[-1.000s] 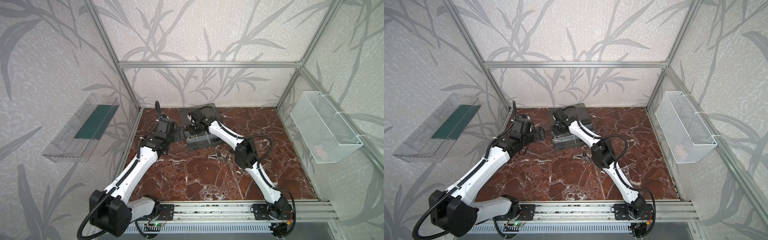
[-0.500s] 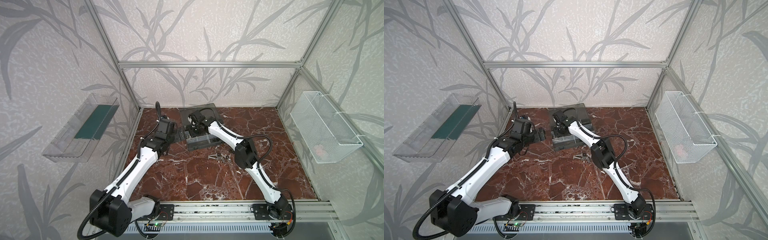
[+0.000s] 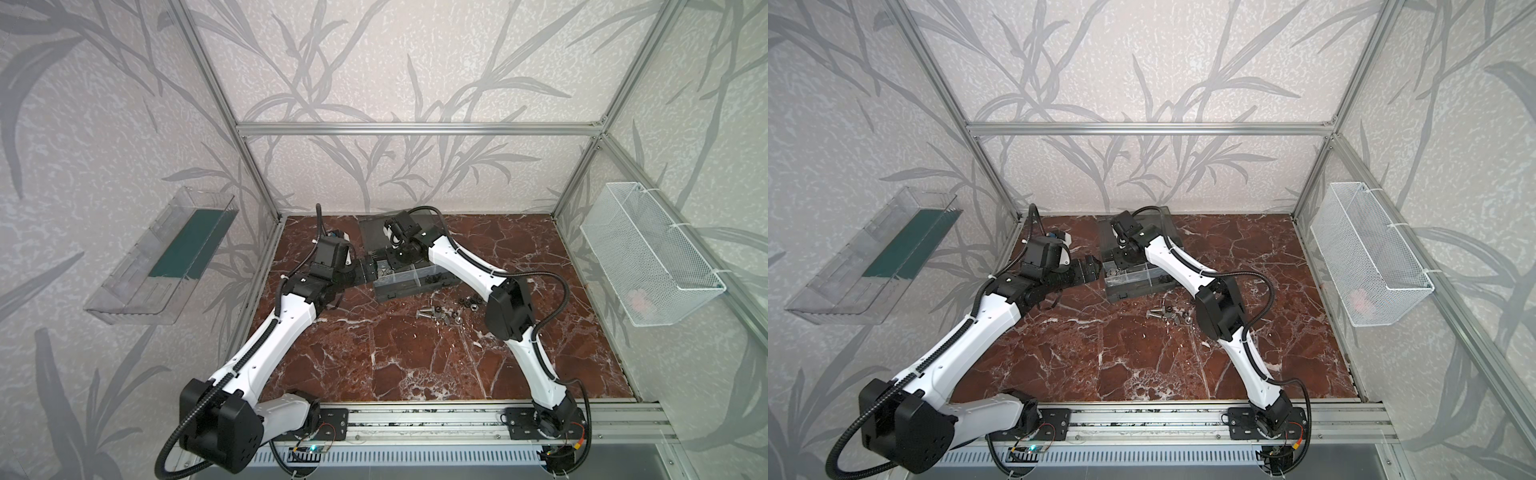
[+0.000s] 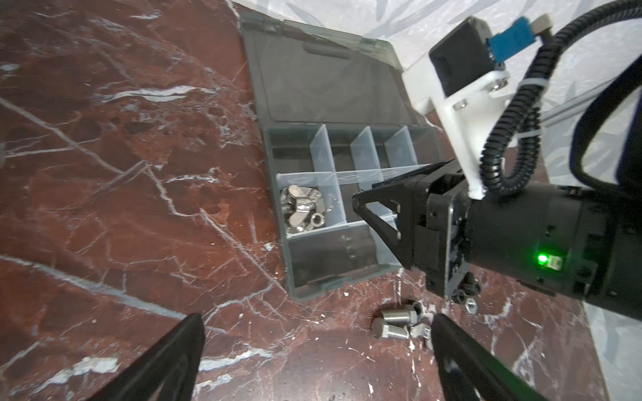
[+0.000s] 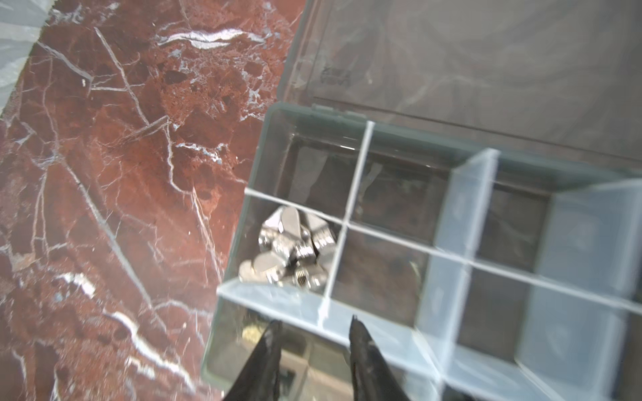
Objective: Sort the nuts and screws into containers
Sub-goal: 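Move the right gripper back down to the loose parts beside the box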
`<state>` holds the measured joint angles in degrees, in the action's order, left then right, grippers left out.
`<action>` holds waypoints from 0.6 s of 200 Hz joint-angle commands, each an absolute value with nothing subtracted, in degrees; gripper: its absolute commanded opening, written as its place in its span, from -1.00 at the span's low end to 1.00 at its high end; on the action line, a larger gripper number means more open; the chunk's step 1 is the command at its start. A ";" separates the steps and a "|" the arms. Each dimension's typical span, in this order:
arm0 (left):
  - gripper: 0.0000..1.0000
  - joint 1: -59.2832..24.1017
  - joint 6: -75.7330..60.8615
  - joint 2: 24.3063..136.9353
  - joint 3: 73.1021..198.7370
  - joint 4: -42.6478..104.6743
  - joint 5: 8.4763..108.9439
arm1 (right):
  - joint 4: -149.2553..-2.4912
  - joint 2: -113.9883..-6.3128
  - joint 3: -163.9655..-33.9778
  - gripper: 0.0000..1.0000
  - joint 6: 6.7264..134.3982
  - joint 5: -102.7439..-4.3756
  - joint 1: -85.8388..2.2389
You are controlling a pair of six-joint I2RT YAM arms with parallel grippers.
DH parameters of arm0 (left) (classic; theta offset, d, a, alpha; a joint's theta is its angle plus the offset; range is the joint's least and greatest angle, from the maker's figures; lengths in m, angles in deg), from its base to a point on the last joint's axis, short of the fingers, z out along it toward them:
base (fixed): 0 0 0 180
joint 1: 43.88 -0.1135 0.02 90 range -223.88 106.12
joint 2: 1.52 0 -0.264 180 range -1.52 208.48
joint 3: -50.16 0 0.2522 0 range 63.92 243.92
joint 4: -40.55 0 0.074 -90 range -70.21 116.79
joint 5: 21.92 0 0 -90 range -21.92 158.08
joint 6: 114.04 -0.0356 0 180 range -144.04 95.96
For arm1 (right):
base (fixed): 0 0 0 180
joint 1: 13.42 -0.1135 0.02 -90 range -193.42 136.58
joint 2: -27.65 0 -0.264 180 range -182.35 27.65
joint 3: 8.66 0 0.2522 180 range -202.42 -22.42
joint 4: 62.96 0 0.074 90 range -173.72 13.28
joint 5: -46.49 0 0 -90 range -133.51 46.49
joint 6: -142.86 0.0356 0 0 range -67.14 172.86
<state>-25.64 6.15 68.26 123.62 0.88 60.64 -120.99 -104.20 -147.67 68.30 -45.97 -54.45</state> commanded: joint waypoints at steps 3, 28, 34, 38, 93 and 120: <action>0.99 -25.86 6.59 67.28 122.24 5.98 50.77 | -118.23 -95.15 -139.19 -0.29 67.36 -44.39 -52.53; 0.99 -25.90 8.60 68.15 120.37 11.62 43.50 | -114.38 -86.80 -126.00 -0.28 67.45 -43.47 -50.51; 0.99 -25.95 9.14 68.35 119.50 14.04 41.52 | -113.39 -84.68 -122.61 -0.27 67.45 -43.29 -50.06; 0.99 -25.95 9.28 68.43 118.76 15.88 40.07 | -112.53 -83.50 -120.30 -0.27 67.57 -43.18 -49.67; 0.99 -25.95 22.40 71.02 112.04 35.10 29.78 | -107.94 -68.45 -96.89 -0.23 65.87 -41.96 -47.34; 0.99 -25.96 29.04 74.00 108.34 43.25 26.96 | -108.17 -66.16 -91.21 -0.09 64.48 -43.44 -47.29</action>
<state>-25.68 20.88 71.80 111.08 31.77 32.33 -109.56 -69.51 -94.27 66.42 -42.71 -47.07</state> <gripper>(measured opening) 0.993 0.434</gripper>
